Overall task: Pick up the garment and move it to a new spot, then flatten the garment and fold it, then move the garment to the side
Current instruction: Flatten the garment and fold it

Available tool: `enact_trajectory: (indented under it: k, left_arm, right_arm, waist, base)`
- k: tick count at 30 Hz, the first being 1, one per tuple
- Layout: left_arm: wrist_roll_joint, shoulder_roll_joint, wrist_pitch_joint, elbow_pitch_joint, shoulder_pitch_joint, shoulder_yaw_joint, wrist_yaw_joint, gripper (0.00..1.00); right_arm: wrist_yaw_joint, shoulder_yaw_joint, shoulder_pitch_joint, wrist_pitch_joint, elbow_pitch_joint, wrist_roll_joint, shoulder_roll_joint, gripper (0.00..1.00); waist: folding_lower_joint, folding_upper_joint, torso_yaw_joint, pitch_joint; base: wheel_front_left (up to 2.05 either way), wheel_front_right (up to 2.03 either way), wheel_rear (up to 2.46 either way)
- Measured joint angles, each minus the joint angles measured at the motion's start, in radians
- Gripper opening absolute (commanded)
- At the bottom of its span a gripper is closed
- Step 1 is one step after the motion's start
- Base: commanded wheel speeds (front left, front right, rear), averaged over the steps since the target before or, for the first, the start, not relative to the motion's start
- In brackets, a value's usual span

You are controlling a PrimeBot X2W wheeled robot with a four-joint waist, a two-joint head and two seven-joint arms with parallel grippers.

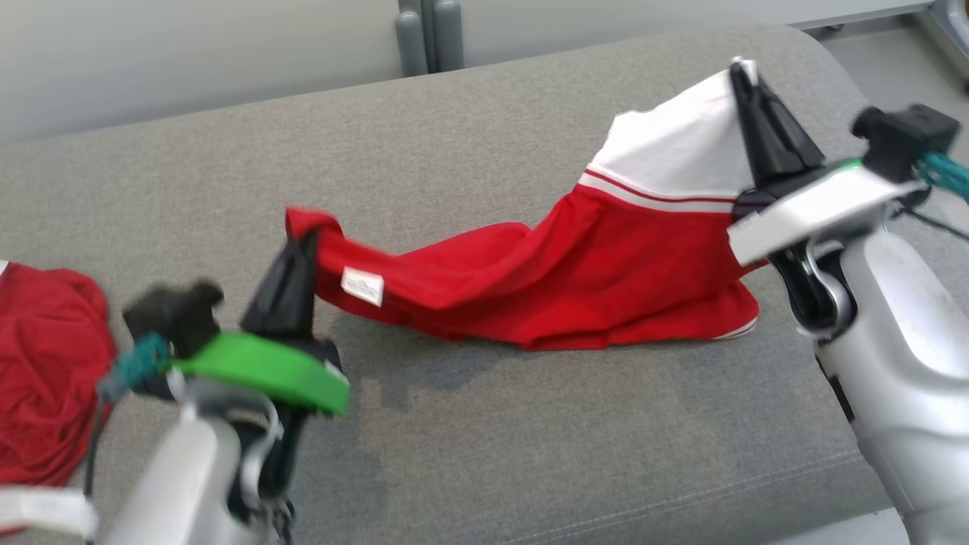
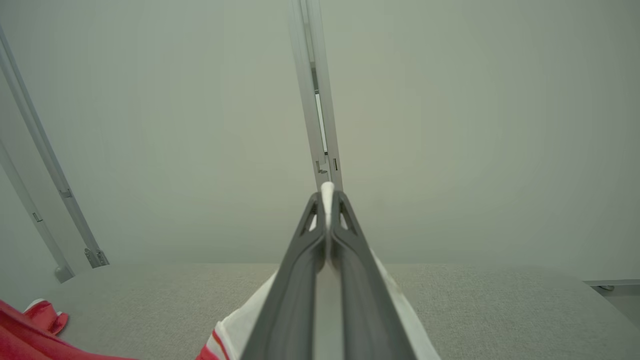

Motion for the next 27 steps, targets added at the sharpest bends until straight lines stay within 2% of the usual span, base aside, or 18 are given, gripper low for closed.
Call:
enact_trajectory:
  k: [2, 4, 5, 6, 9, 12, 15, 18, 24, 27]
  left_arm:
    - [0.002, 0.019, 0.045, 0.080, -0.104, 0.004, 0.000, 0.00]
    - [0.006, 0.029, 0.068, 0.143, -0.223, 0.051, 0.007, 0.00]
    - [0.030, 0.042, 0.071, 0.161, -0.294, 0.064, 0.009, 0.00]
    - [0.044, 0.044, 0.072, 0.162, -0.369, 0.088, 0.011, 0.00]
    - [0.021, -0.012, 0.034, 0.115, -0.610, 0.162, 0.015, 0.00]
    - [-0.021, -0.068, 0.008, 0.077, -0.734, 0.180, 0.015, 0.00]
    - [-0.062, -0.067, 0.019, 0.095, -0.692, 0.184, 0.015, 0.00]
    - [-0.107, -0.066, 0.048, 0.123, -0.538, 0.161, 0.014, 0.00]
    - [-0.167, -0.073, 0.074, 0.278, -0.103, 0.128, 0.016, 0.00]
    - [-0.179, -0.078, 0.037, 0.351, 0.019, 0.117, 0.016, 0.00]
  right_arm:
    - [0.000, 0.028, -0.071, 0.038, 0.063, 0.003, 0.010, 0.00]
    - [0.000, 0.032, -0.190, 0.055, 0.117, -0.040, 0.008, 0.00]
    - [-0.002, 0.004, -0.264, 0.049, 0.125, -0.069, 0.008, 0.00]
    - [-0.020, -0.041, -0.343, 0.030, 0.119, -0.082, 0.004, 0.00]
    - [-0.086, -0.192, -0.589, -0.022, 0.037, -0.091, -0.030, 0.00]
    - [-0.085, -0.218, -0.689, -0.039, -0.013, -0.096, -0.071, 0.00]
    - [-0.046, -0.166, -0.625, -0.038, 0.004, -0.090, -0.053, 0.00]
    - [-0.018, -0.113, -0.468, -0.033, 0.023, -0.050, 0.001, 0.00]
    - [-0.010, -0.083, -0.027, -0.028, 0.129, 0.047, 0.039, 0.00]
    - [-0.011, -0.084, 0.148, -0.024, 0.180, 0.074, 0.077, 0.00]
  waist:
    - [0.0000, 0.0000, 0.012, 0.003]
    - [0.0000, 0.0000, 0.024, 0.005]
    - [0.0000, 0.0000, 0.030, 0.004]
    - [0.0000, 0.0000, 0.034, 0.001]
    - [0.0001, 0.0000, 0.044, -0.011]
    - [0.0000, 0.0000, 0.054, -0.027]
    - [0.0000, 0.0000, 0.059, -0.042]
    - [0.0000, 0.0000, 0.055, -0.043]
    - [0.0000, 0.0000, 0.046, -0.014]
    - [0.0000, 0.0000, 0.046, 0.002]
  base:
    - [0.00, 0.00, 0.00]
    - [0.00, 0.00, 0.00]
    - [0.00, 0.00, 0.00]
    - [0.00, 0.00, 0.00]
    - [0.00, 0.00, 0.00]
    - [0.00, 0.00, 0.00]
    - [0.00, 0.00, 0.00]
    - [0.00, 0.00, 0.00]
    - [0.00, 0.00, 0.00]
    - [0.00, 0.00, 0.00]
